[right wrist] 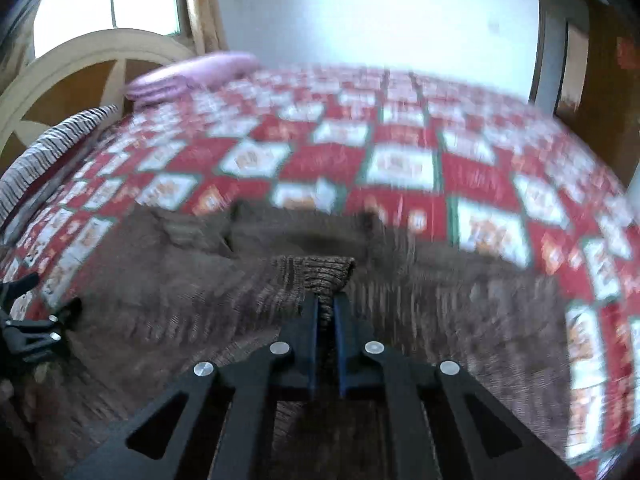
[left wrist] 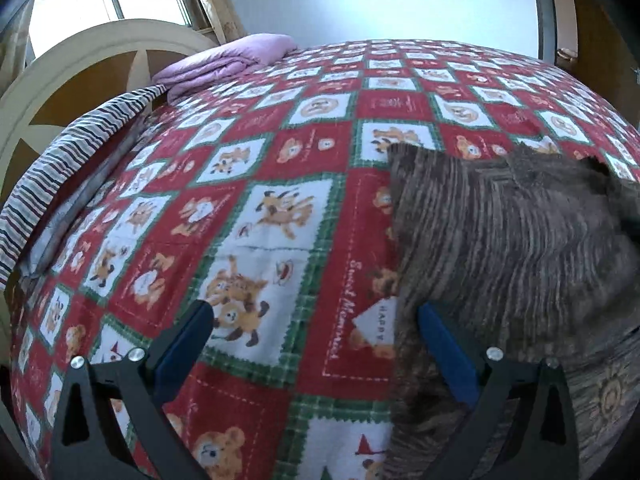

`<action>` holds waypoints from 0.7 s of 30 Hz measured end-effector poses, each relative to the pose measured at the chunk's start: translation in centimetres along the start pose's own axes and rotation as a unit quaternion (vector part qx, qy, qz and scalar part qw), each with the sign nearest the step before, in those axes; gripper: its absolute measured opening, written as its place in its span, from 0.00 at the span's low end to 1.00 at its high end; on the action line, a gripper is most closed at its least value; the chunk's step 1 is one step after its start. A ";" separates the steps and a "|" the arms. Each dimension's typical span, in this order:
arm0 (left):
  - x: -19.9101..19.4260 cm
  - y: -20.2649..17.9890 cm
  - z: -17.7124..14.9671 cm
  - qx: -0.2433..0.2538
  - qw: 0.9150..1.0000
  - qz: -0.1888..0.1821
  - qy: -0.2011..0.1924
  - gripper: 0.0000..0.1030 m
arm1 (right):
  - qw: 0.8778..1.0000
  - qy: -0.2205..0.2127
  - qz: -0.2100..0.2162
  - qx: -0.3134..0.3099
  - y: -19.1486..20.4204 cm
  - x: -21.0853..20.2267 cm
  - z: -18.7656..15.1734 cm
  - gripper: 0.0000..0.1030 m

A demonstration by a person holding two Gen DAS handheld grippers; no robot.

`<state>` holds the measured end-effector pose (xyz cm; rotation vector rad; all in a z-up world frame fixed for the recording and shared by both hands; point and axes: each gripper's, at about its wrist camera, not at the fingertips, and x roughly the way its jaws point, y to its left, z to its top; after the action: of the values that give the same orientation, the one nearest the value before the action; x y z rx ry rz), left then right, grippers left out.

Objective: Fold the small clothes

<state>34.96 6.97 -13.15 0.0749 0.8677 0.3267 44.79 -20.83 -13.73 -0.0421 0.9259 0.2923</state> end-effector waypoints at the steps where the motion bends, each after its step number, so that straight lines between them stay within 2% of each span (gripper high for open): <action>1: -0.5 -0.1 0.1 0.005 1.000 0.003 -0.006 1.00 | 0.999 -0.018 0.019 0.018 -0.9 -0.7 -0.2 0.21; 3: -1.7 -0.4 0.8 0.020 0.999 0.012 -0.038 1.00 | 0.999 -0.026 0.007 0.032 -1.9 -2.3 -0.7 0.35; 5: -2.2 -0.5 1.8 0.024 0.998 0.019 -0.063 1.00 | 0.999 -0.045 -0.013 0.025 -2.9 -4.4 -1.6 0.36; 7: -1.8 -1.4 3.5 0.030 0.996 0.015 -0.078 1.00 | 0.997 -0.053 -0.056 0.017 -4.4 -5.8 -2.3 0.36; 10: 0.7 -3.5 5.2 0.065 0.995 0.045 -0.067 1.00 | 0.992 -0.045 -0.102 0.050 -8.0 -6.6 -3.3 0.36; 12: 4.3 -4.8 5.1 0.096 0.991 0.092 -0.021 1.00 | 0.989 -0.008 -0.125 0.075 -10.7 -5.6 -4.1 0.36; 13: 5.0 -4.5 4.8 0.091 0.991 0.102 -0.011 1.00 | 0.990 -0.012 -0.117 0.078 -11.5 -5.6 -4.6 0.38; 14: 5.2 -3.3 4.5 0.056 0.995 0.083 -0.010 1.00 | 0.989 -0.020 -0.123 0.074 -12.0 -6.0 -5.1 0.38; 15: 5.1 -2.4 4.4 0.035 0.995 0.088 -0.003 1.00 | 0.987 -0.015 -0.142 0.073 -12.4 -6.2 -5.6 0.44; 16: 5.0 -1.6 4.0 0.019 0.996 0.090 0.003 1.00 | 0.987 -0.017 -0.137 0.084 -13.0 -6.5 -6.0 0.46; 18: 5.0 -0.2 3.0 -0.006 0.996 0.090 0.012 1.00 | 0.987 -0.026 -0.111 0.111 -14.4 -7.1 -7.1 0.46; 21: 4.7 0.6 2.6 -0.026 0.997 0.067 0.020 1.00 | 0.987 -0.026 -0.118 0.108 -14.3 -7.5 -7.1 0.46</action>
<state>39.59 9.21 -14.77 0.0796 0.8944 0.4780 38.83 -37.40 -13.31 0.0547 0.8868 -0.0266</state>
